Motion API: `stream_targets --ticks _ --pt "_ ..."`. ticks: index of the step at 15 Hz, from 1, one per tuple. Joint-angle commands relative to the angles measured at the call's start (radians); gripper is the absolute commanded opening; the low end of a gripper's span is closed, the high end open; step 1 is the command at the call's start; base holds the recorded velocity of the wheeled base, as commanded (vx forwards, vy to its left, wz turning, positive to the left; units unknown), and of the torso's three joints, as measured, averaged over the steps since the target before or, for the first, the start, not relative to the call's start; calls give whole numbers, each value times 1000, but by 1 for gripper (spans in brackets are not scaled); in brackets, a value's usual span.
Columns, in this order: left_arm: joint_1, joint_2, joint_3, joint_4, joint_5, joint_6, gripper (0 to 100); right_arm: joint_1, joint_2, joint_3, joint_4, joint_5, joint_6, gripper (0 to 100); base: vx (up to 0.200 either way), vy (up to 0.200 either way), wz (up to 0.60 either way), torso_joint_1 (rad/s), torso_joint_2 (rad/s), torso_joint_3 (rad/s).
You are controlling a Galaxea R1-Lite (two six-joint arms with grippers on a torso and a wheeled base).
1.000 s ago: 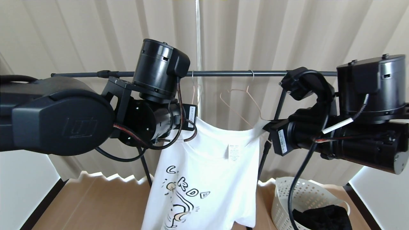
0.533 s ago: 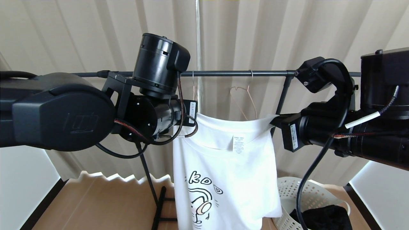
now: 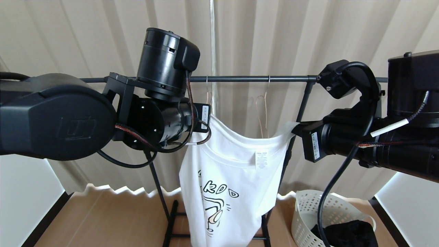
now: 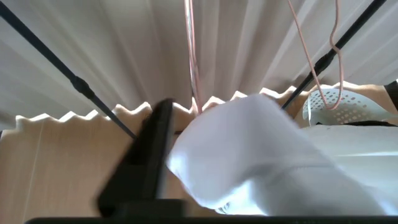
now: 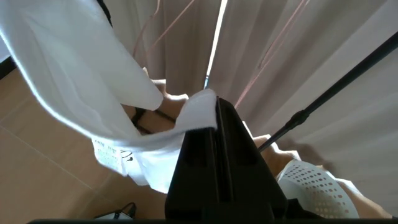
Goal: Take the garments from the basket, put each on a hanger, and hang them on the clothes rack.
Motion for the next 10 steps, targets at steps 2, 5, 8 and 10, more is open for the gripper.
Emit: stream_targets --ticks 2,5,8,10 --pt "-5 -38 33 2 -5 2 100 1 3 1 -1 0 0 0 0 0 0 0 0 0" --pt "-4 -98 118 8 -50 50 100 1 9 -2 -3 -1 2 0 0 0 0 0 0 0" --pt "9 -243 280 27 -323 112 100 -10 12 -2 -3 -3 2 0 0 0 0 0 0 0" --pt "89 -345 389 53 -616 180 100 -12 29 0 -3 -14 2 0 0 0 0 0 0 0"
